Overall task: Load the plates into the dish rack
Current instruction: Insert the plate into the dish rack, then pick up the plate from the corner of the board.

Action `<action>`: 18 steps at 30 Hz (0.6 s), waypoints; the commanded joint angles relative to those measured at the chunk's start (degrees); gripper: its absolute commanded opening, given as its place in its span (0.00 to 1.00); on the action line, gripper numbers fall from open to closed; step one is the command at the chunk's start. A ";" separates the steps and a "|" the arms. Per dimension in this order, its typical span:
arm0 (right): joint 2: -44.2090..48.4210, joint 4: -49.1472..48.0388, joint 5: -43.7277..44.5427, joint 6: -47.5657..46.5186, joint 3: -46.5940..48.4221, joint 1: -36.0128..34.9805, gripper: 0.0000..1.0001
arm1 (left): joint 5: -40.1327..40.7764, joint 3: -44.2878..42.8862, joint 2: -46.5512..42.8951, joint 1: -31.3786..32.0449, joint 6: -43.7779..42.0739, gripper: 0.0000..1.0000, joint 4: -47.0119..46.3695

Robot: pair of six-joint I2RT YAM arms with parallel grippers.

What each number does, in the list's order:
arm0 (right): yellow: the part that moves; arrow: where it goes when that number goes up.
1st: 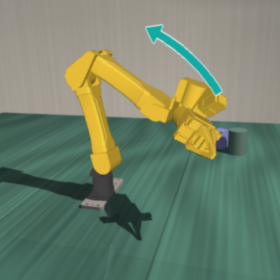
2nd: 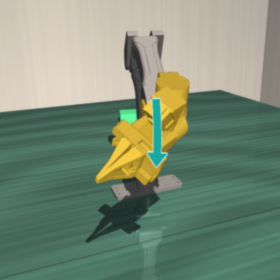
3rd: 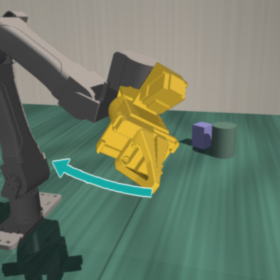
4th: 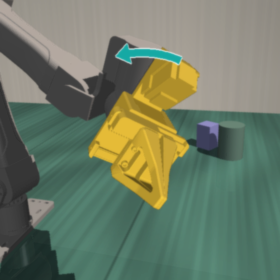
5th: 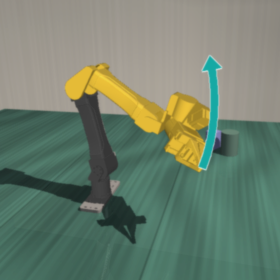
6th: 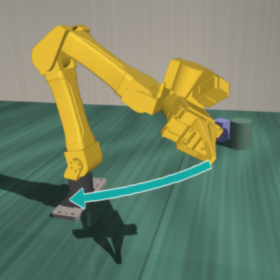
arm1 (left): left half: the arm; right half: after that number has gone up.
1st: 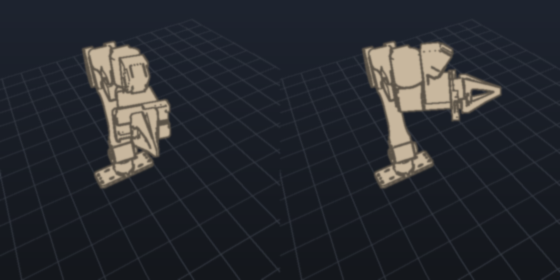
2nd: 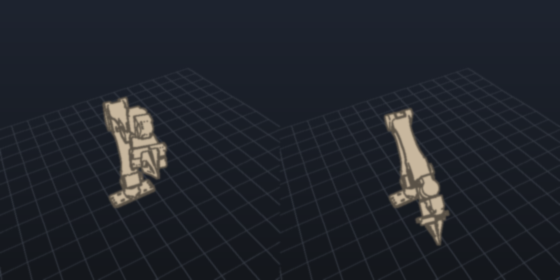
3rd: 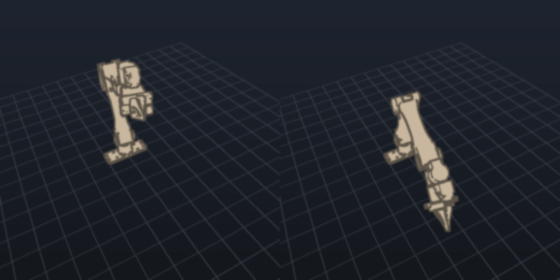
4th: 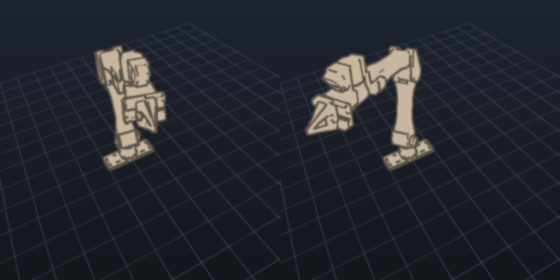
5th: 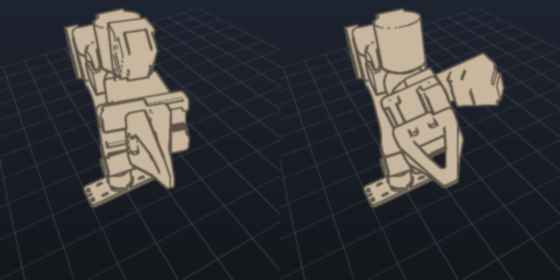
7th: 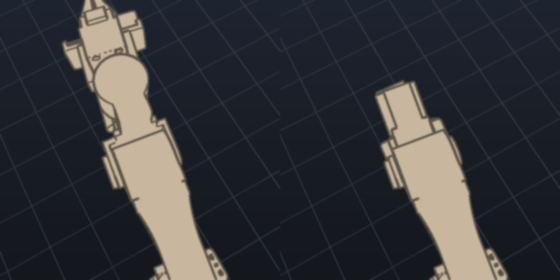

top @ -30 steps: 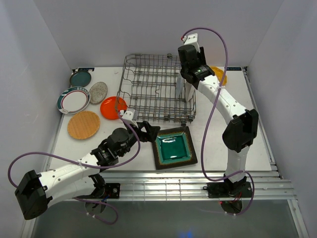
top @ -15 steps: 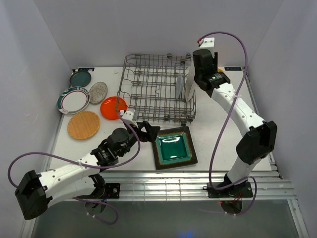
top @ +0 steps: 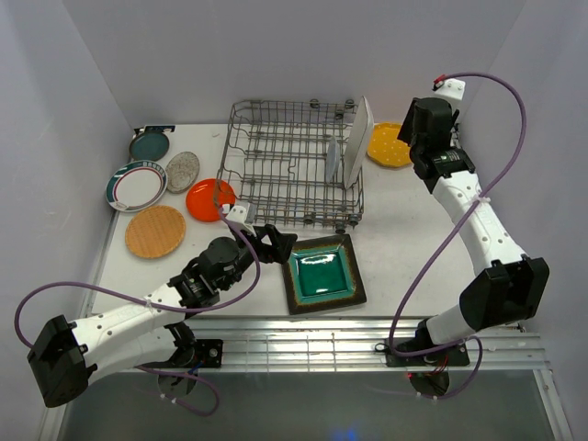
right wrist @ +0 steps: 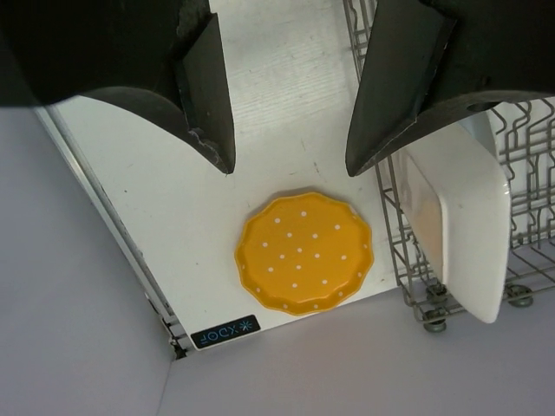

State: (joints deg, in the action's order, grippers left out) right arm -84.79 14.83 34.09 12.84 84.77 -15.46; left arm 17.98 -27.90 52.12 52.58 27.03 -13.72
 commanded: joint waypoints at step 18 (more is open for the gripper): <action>-5.82 -6.21 -17.82 13.96 -5.75 11.24 1.00 | 0.04 -1.81 -0.53 -0.19 0.05 0.98 0.18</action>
State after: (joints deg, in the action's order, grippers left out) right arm -89.78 12.64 20.27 24.40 80.68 -5.26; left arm 17.98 -27.92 52.29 52.58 27.03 -13.72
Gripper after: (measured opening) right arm 0.978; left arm 0.978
